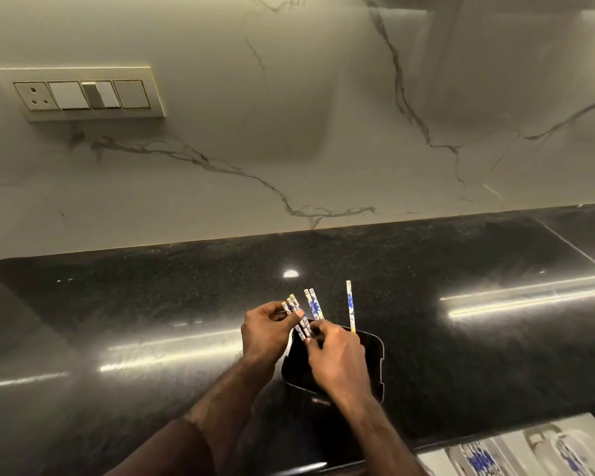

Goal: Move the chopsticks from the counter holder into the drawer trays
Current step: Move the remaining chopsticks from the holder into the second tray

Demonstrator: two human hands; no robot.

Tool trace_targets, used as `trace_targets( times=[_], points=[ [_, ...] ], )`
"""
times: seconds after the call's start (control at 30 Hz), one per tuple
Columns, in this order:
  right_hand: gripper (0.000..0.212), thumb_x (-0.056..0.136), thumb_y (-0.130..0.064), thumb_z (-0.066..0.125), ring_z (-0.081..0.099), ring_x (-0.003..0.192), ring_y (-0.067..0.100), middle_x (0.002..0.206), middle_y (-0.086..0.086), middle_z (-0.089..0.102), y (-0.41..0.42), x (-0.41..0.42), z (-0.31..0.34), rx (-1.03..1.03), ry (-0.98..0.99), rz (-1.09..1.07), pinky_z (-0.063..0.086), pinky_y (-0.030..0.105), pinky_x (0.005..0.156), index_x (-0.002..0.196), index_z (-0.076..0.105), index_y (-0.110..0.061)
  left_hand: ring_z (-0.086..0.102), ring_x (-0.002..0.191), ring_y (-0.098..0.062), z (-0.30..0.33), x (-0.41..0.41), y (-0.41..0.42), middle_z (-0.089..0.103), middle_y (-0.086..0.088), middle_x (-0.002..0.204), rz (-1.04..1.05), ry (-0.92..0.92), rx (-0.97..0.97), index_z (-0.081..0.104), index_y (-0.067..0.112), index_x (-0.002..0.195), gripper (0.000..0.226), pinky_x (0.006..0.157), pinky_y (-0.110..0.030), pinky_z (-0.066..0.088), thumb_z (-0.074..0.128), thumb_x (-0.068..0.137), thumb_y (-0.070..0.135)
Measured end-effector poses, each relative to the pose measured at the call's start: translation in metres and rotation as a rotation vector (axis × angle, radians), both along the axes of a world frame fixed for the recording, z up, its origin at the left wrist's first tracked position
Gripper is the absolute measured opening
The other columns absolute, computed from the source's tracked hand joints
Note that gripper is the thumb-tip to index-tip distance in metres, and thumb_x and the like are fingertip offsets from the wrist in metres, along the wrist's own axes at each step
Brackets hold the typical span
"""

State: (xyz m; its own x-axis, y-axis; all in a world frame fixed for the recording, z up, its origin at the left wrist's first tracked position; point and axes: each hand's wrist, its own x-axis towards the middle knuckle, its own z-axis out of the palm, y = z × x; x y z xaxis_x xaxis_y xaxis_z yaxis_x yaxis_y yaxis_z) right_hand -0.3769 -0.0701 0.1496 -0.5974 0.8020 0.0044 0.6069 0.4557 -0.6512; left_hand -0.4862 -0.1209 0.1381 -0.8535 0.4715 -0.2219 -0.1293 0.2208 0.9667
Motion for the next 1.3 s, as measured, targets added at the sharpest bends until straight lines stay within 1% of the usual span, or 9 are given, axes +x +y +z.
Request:
trace_targets(
  times=[0.1, 0.2, 0.5, 0.6, 0.67, 0.77, 0.97, 1.13, 1.3],
  points=[
    [0.027, 0.092, -0.03, 0.06, 0.067, 0.095, 0.014, 0.101, -0.006, 0.072, 0.001, 0.0, -0.001, -0.007, -0.012, 0.001, 0.054, 0.033, 0.088, 0.118, 0.065, -0.028, 0.073, 0.07, -0.001, 0.002, 0.0, -0.001, 0.077, 0.007, 0.073, 0.021, -0.013, 0.006, 0.079, 0.019, 0.083, 0.011, 0.058, -0.008, 0.049, 0.084, 0.074, 0.014],
    [0.029, 0.091, -0.03, 0.062, 0.067, 0.093, 0.011, 0.102, -0.007, 0.072, 0.0, 0.001, -0.002, -0.009, -0.01, 0.004, 0.055, 0.03, 0.086, 0.12, 0.064, -0.029, 0.072, 0.069, 0.001, 0.004, 0.0, -0.004, 0.077, 0.008, 0.073, 0.032, -0.019, 0.02, 0.079, 0.018, 0.083, 0.013, 0.056, -0.006, 0.048, 0.085, 0.073, 0.013],
    [0.024, 0.092, -0.038, 0.06, 0.066, 0.081, 0.007, 0.092, -0.009, 0.073, -0.005, 0.008, 0.003, -0.017, 0.048, 0.032, 0.055, 0.027, 0.072, 0.114, 0.067, -0.032, 0.074, 0.078, -0.005, 0.01, 0.007, -0.009, 0.078, 0.008, 0.076, 0.08, -0.009, 0.059, 0.08, 0.02, 0.084, 0.012, 0.066, -0.015, 0.051, 0.084, 0.074, 0.015],
    [0.026, 0.092, -0.04, 0.06, 0.066, 0.085, 0.006, 0.095, -0.009, 0.073, -0.003, 0.014, 0.007, -0.011, 0.062, 0.056, 0.052, 0.025, 0.073, 0.115, 0.067, -0.033, 0.075, 0.083, -0.012, 0.016, 0.01, -0.01, 0.079, 0.003, 0.081, 0.064, -0.016, 0.124, 0.079, 0.017, 0.087, 0.013, 0.074, -0.022, 0.056, 0.082, 0.076, 0.011],
    [0.027, 0.091, -0.044, 0.058, 0.067, 0.087, 0.009, 0.096, -0.009, 0.073, -0.001, 0.017, 0.008, -0.022, 0.062, 0.082, 0.053, 0.03, 0.077, 0.114, 0.068, -0.032, 0.075, 0.084, -0.019, 0.023, 0.012, -0.011, 0.079, -0.003, 0.084, 0.041, -0.027, 0.166, 0.079, 0.01, 0.092, 0.016, 0.08, -0.032, 0.059, 0.081, 0.077, 0.008],
    [0.027, 0.091, -0.044, 0.059, 0.067, 0.088, 0.011, 0.097, -0.007, 0.073, 0.0, 0.024, 0.011, -0.045, 0.046, 0.108, 0.055, 0.036, 0.08, 0.11, 0.07, -0.029, 0.075, 0.079, -0.02, 0.039, 0.013, -0.013, 0.079, -0.007, 0.083, -0.018, -0.041, 0.23, 0.077, 0.009, 0.092, 0.017, 0.075, -0.033, 0.061, 0.081, 0.076, 0.005],
    [0.024, 0.09, -0.04, 0.063, 0.059, 0.084, 0.007, 0.092, -0.008, 0.063, -0.001, 0.037, 0.03, -0.007, 0.125, 0.13, 0.051, 0.031, 0.078, 0.107, 0.073, -0.027, 0.076, 0.081, -0.022, 0.092, 0.015, -0.02, 0.078, -0.009, 0.086, -0.19, 0.061, 0.297, 0.077, 0.014, 0.09, 0.018, 0.075, -0.031, 0.061, 0.079, 0.076, 0.004],
    [0.022, 0.092, -0.032, 0.061, 0.062, 0.082, -0.006, 0.085, -0.023, 0.064, -0.012, 0.058, 0.062, -0.136, 0.269, 0.167, 0.046, 0.012, 0.069, 0.113, 0.068, -0.034, 0.076, 0.077, -0.02, 0.14, 0.025, -0.033, 0.078, -0.011, 0.086, -0.238, 0.03, 0.365, 0.077, 0.012, 0.09, 0.019, 0.063, -0.027, 0.059, 0.081, 0.073, 0.006],
    [0.026, 0.096, -0.025, 0.058, 0.065, 0.086, -0.004, 0.093, -0.02, 0.066, -0.039, 0.084, 0.084, -0.169, 0.298, 0.165, 0.054, 0.018, 0.073, 0.118, 0.062, -0.037, 0.075, 0.066, -0.016, 0.175, 0.04, -0.049, 0.078, -0.008, 0.078, -0.279, 0.025, 0.444, 0.075, 0.01, 0.085, 0.017, 0.055, -0.022, 0.057, 0.081, 0.072, 0.001]
  ],
)
